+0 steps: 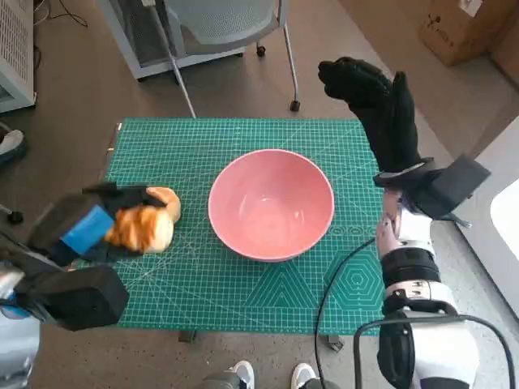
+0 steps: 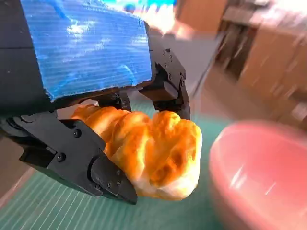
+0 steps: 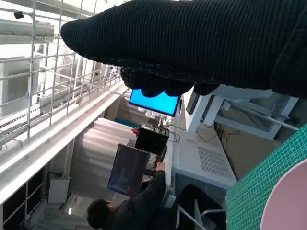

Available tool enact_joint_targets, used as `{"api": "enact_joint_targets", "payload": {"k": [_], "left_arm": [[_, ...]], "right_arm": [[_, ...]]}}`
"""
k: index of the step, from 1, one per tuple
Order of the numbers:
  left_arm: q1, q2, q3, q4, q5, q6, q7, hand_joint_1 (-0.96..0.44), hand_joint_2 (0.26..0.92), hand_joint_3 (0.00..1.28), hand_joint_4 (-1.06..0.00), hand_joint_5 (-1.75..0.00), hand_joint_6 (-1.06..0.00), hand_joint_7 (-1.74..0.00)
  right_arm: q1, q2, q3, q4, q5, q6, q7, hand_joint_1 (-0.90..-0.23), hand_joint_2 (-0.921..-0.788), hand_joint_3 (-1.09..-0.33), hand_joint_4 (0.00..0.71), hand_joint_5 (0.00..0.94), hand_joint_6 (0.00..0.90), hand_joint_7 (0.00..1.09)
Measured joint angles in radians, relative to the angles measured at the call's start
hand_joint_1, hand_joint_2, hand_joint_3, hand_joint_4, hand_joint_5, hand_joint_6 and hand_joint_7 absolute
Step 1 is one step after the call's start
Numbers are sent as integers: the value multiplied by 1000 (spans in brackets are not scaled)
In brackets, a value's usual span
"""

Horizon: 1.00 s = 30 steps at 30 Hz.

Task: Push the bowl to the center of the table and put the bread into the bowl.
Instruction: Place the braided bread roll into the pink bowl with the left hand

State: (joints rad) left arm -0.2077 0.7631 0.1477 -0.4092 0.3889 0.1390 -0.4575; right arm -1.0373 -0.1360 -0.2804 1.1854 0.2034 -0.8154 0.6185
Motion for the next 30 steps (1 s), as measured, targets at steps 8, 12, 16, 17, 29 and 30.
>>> {"api": "enact_joint_targets", "payload": {"k": [8,12,16,17,29,30], "left_arm": [[-248,-44,-111,47,26,-25,25,3,915,21,-716,-1152,-729,-1044],[-369,-105,-212,109,58,-37,25,3,914,11,-742,-1108,-732,-1054],[-465,-167,-301,194,75,-83,24,2,919,22,-718,-1099,-706,-1114],[-487,-183,-322,219,76,-95,23,2,919,33,-701,-1106,-696,-1136],[-624,-330,-474,583,90,-276,48,0,920,61,-697,-1186,-638,-1129],[-628,-338,-483,611,91,-289,52,0,920,61,-701,-1188,-635,-1126]], "right_arm": [[4,-4,-1,0,0,0,2,-652,-921,-609,201,0,364,1],[8,-8,1,-1,-1,-2,2,-651,-921,-608,195,0,360,0],[16,-11,5,-1,-4,-5,2,-659,-921,-614,195,1,359,0],[18,-12,6,-2,-6,-7,1,-661,-921,-619,196,1,359,0],[49,-35,10,-11,-13,-41,-15,-629,-921,-641,196,0,351,0],[50,-38,11,-12,-13,-43,-15,-625,-921,-641,196,0,349,0]]}}
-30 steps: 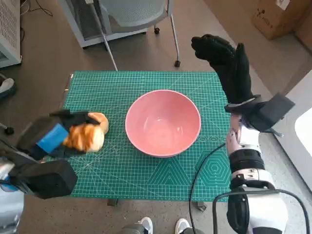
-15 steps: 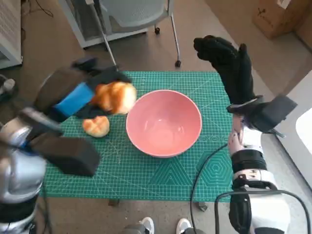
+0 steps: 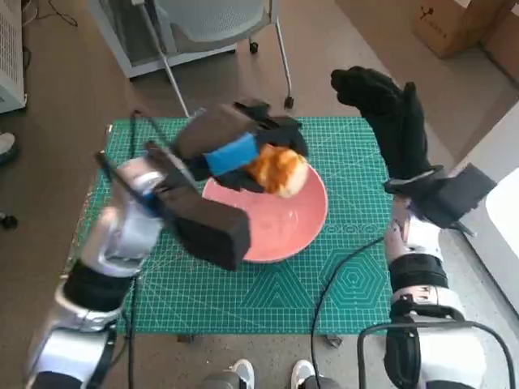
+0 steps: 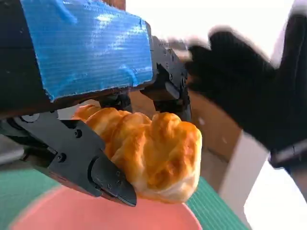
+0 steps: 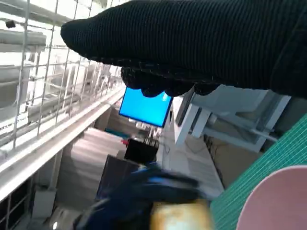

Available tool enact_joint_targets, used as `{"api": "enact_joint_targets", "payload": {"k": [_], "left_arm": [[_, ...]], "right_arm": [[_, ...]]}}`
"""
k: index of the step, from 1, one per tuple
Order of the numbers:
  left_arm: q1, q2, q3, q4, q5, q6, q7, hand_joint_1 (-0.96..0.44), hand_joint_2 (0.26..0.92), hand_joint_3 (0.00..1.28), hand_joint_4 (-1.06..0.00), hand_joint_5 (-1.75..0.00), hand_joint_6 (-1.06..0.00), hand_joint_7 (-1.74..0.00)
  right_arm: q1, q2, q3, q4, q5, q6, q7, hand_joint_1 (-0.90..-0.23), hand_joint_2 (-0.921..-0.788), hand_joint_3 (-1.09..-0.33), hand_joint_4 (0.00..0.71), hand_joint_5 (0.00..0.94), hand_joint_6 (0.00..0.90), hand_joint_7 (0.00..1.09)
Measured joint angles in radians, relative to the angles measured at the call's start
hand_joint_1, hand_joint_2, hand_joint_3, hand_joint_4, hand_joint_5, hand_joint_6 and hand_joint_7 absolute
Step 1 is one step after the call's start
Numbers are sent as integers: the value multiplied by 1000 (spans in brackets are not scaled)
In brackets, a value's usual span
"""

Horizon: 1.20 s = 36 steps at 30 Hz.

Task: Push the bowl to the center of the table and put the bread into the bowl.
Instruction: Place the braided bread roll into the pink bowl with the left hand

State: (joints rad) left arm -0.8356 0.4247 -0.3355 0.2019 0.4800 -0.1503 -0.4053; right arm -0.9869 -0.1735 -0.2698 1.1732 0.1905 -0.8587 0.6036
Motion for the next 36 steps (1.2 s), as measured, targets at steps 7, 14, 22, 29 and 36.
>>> {"api": "enact_joint_targets", "payload": {"k": [7,14,22,29,36], "left_arm": [[-10,-26,-28,140,21,-53,6,0,920,60,-713,-1174,-624,-1136],[-10,-30,-41,211,35,-56,5,0,920,72,-702,-1211,-612,-1121],[-9,-30,-40,201,28,0,-37,-95,856,138,-272,-549,-222,-740],[24,-20,-20,111,-7,74,-112,-339,827,20,-31,-38,-62,-366],[55,12,0,28,-13,64,-121,-610,846,17,-1,-2,-6,-327]], "right_arm": [[14,-8,-1,-15,2,-12,-2,-621,-921,-641,197,1,334,0],[25,-10,-2,-21,4,-13,-8,-631,-921,-641,197,1,328,0],[27,-9,-1,-24,4,-12,-17,-644,-921,-640,196,0,335,4],[27,-6,-1,-26,4,-12,-20,-643,-921,-640,195,0,337,4],[27,-1,4,-25,3,-11,-23,-638,-921,-640,195,0,337,4]]}}
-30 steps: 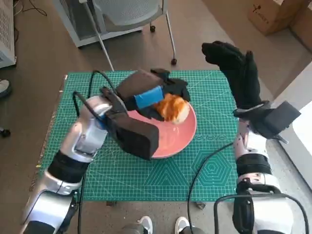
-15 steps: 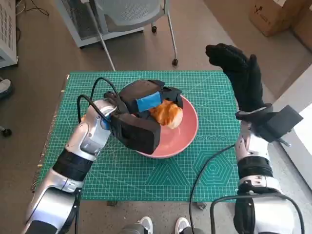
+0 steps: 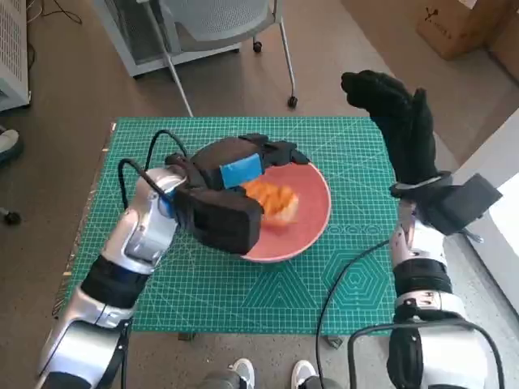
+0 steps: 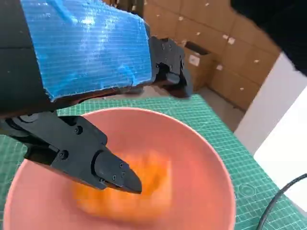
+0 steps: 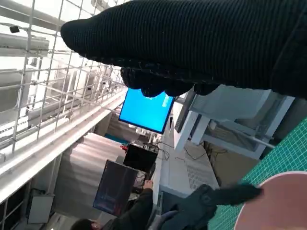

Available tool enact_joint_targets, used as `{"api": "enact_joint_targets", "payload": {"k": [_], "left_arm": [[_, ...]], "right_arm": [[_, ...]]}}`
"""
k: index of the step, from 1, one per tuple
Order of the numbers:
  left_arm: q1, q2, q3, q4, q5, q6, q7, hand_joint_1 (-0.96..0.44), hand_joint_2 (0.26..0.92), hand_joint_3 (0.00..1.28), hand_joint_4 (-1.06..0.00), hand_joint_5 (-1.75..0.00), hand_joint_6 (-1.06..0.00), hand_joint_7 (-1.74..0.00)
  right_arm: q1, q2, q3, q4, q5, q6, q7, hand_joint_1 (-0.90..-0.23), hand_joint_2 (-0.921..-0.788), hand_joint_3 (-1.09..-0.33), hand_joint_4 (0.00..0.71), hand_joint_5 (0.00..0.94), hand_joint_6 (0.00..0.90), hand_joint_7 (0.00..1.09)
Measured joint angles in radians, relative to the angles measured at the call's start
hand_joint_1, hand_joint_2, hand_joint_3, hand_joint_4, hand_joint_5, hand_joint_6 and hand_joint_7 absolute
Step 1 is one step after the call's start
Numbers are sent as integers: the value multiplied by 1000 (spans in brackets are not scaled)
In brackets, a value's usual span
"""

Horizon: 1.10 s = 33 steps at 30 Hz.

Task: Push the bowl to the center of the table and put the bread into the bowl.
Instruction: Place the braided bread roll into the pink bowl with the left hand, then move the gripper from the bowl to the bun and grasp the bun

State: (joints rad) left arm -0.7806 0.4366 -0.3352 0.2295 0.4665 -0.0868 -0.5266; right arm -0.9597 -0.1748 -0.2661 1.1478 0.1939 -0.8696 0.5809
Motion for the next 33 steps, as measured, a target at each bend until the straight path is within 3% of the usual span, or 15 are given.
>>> {"api": "enact_joint_targets", "payload": {"k": [12,15,23,27,33], "left_arm": [[101,80,117,-249,-52,3,-18,-680,855,10,1,1,-9,-327],[122,113,161,-317,-75,17,-32,-664,838,3,1,1,-56,-282],[191,218,324,-459,-163,59,-70,-499,739,3,1,1,-109,-237],[228,269,383,-495,-188,83,-89,-313,676,5,1,1,-128,-231],[280,341,432,-522,-199,127,-126,-83,660,4,1,1,-155,-194]], "right_arm": [[-1,5,17,3,-2,3,-3,-634,-921,-643,195,1,339,4],[-1,6,19,3,-2,4,-3,-639,-921,-645,193,0,338,3],[-1,9,27,5,-2,10,-3,-644,-921,-647,193,0,338,3],[-2,11,29,5,-1,14,-2,-650,-921,-647,194,0,339,3],[-2,15,28,5,1,24,2,-646,-921,-645,194,0,339,3]]}}
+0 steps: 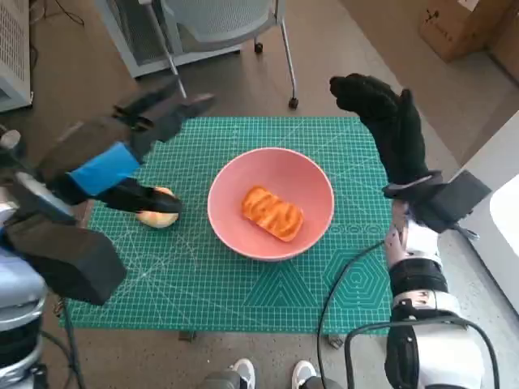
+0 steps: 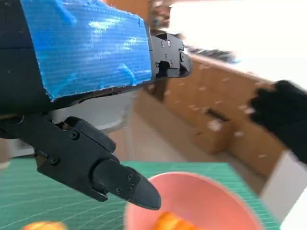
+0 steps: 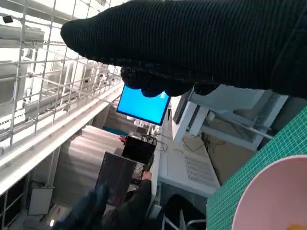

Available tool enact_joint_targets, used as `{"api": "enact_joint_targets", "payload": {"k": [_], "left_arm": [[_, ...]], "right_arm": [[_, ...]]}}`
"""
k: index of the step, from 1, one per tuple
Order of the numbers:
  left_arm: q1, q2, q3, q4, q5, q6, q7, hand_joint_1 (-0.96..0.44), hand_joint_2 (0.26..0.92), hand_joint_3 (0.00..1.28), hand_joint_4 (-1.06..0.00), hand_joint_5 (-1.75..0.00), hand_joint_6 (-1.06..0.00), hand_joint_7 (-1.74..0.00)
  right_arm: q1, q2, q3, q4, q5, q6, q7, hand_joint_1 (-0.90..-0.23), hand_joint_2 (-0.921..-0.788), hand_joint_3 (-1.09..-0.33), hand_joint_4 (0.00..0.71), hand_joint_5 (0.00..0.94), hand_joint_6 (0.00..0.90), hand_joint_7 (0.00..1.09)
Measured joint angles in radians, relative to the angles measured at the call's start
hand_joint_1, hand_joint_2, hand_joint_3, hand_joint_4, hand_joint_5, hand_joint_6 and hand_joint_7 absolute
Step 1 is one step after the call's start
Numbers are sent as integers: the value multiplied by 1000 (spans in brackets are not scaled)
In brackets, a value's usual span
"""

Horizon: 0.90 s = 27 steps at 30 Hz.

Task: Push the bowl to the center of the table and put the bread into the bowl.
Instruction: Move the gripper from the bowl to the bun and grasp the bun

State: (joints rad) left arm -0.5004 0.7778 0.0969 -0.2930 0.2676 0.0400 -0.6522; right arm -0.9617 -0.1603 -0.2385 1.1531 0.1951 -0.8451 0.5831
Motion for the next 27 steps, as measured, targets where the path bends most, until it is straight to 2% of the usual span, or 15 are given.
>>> {"api": "enact_joint_targets", "payload": {"k": [10,18,27], "left_arm": [[95,88,0,7,26,69,-52,-17,672,6,-8,-2,-202,-99],[105,91,-31,56,56,96,-50,61,685,9,-8,-1,-208,-57],[103,85,-105,142,115,104,-30,67,692,10,-6,0,-207,-33]], "right_arm": [[0,5,-6,0,2,11,14,-634,-921,-642,194,0,340,3],[-3,7,-17,3,7,14,30,-618,-921,-638,197,2,340,2],[-4,7,-24,7,7,14,41,-623,-921,-638,198,1,341,2]]}}
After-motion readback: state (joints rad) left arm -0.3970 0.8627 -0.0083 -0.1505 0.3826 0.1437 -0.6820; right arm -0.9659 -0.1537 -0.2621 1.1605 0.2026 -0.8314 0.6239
